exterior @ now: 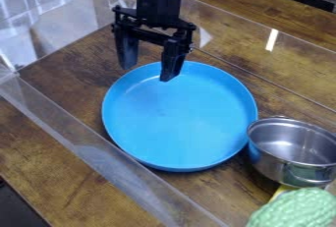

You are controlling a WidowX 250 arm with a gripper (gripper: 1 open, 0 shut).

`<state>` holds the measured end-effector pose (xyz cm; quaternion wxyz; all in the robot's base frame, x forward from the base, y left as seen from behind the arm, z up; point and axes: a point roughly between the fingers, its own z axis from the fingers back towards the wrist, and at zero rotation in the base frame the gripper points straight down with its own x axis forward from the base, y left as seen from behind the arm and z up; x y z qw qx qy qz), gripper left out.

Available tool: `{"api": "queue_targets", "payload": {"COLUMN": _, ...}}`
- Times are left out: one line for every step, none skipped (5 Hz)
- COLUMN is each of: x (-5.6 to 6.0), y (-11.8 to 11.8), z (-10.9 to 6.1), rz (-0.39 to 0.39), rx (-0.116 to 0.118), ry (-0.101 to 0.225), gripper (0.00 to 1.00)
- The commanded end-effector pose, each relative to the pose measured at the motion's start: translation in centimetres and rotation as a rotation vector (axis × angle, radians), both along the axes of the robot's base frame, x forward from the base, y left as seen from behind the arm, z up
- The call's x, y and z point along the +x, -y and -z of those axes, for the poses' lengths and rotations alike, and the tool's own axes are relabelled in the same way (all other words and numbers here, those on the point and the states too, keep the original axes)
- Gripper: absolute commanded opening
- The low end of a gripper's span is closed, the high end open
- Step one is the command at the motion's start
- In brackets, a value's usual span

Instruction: Put the white object in the blue tray

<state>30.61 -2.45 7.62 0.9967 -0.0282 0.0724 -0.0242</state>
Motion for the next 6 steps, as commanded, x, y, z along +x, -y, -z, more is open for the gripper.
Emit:
{"api": "queue_targets", "payload": {"x": 1.2, "y": 0.7, "z": -1.3, "rz": 0.019, "rx": -0.007, "ry": 0.058, "gripper": 1.00}}
{"api": "queue_targets", "payload": {"x": 1.3, "y": 0.8, "z": -0.9, "rz": 0.021, "rx": -0.009, "ry": 0.054, "gripper": 1.00}}
{"api": "queue_targets", "payload": {"x": 1.6, "y": 1.0, "z": -0.7, "rz": 0.023, "rx": -0.011, "ry": 0.056, "gripper": 1.00}}
{"api": "queue_targets", "payload": {"x": 1.8, "y": 1.1, "z": -0.5, "rz": 0.025, "rx": -0.013, "ry": 0.058, "gripper": 1.00}}
{"api": "queue_targets", "payload": {"x": 1.9, "y": 1.1, "z": -0.4, "rz": 0.025, "rx": -0.015, "ry": 0.059, "gripper": 1.00}}
{"api": "queue_targets", "payload": {"x": 2.1, "y": 1.1, "z": -0.2, "rz": 0.026, "rx": -0.018, "ry": 0.062, "gripper": 1.00}}
